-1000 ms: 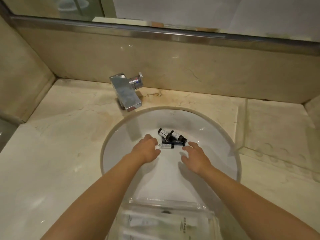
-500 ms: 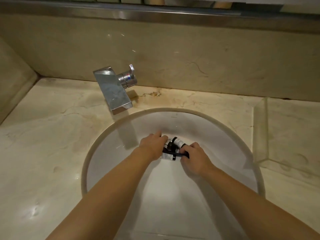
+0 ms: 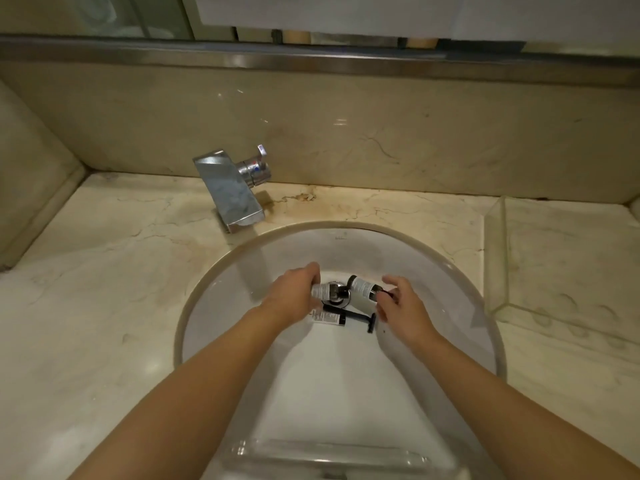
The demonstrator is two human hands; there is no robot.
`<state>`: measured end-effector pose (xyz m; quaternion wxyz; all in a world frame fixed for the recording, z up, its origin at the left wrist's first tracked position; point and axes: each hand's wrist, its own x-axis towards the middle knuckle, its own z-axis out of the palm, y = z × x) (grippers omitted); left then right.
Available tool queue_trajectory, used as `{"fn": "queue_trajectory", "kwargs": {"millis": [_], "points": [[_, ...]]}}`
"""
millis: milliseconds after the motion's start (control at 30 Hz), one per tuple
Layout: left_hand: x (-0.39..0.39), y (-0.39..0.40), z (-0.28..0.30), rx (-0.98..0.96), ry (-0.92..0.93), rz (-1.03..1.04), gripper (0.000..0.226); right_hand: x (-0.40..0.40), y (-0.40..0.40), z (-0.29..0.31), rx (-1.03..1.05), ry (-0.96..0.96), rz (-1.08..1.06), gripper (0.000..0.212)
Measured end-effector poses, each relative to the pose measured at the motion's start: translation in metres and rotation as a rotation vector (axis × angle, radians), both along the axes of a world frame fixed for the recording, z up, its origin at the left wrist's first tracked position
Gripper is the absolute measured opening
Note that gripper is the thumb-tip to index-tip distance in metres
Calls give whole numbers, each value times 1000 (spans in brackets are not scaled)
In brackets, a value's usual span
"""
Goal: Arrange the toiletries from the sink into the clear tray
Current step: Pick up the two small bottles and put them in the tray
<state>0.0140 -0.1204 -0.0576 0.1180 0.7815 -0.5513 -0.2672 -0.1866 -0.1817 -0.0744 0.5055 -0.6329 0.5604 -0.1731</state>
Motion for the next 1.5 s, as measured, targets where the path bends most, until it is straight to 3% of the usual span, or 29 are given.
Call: {"fn": "queue_trajectory", "kwargs": {"millis": [200, 467, 633, 767, 900, 1067, 1300, 1433, 1500], "points": [[-4, 30, 52, -37, 271, 89, 34, 1, 25, 55, 241, -364, -151, 31], [-25, 89, 98, -37, 428, 91, 31, 2, 81, 116, 477, -683, -245, 27], [-42, 127, 120, 29, 415, 42, 28, -4, 122, 137, 499, -743, -222, 28], [-55, 162, 138, 138, 722, 171, 15, -12, 148, 150, 495, -722, -213, 29], [-58, 199, 144, 113, 868, 202, 7, -26, 169, 156, 512, -701, -238, 27], [-55, 231, 145, 34, 750, 182, 25, -46, 191, 157, 537, -665, -230, 24], [-54, 263, 140, 15, 475, 46, 25, -62, 218, 151, 540, -522, -74, 24], [-56, 277, 130, 59, 328, -55, 27, -67, 237, 142, 377, -297, 95, 8], [-58, 282, 125, 54, 249, -120, 26, -71, 245, 139, 244, -159, 206, 16]]}}
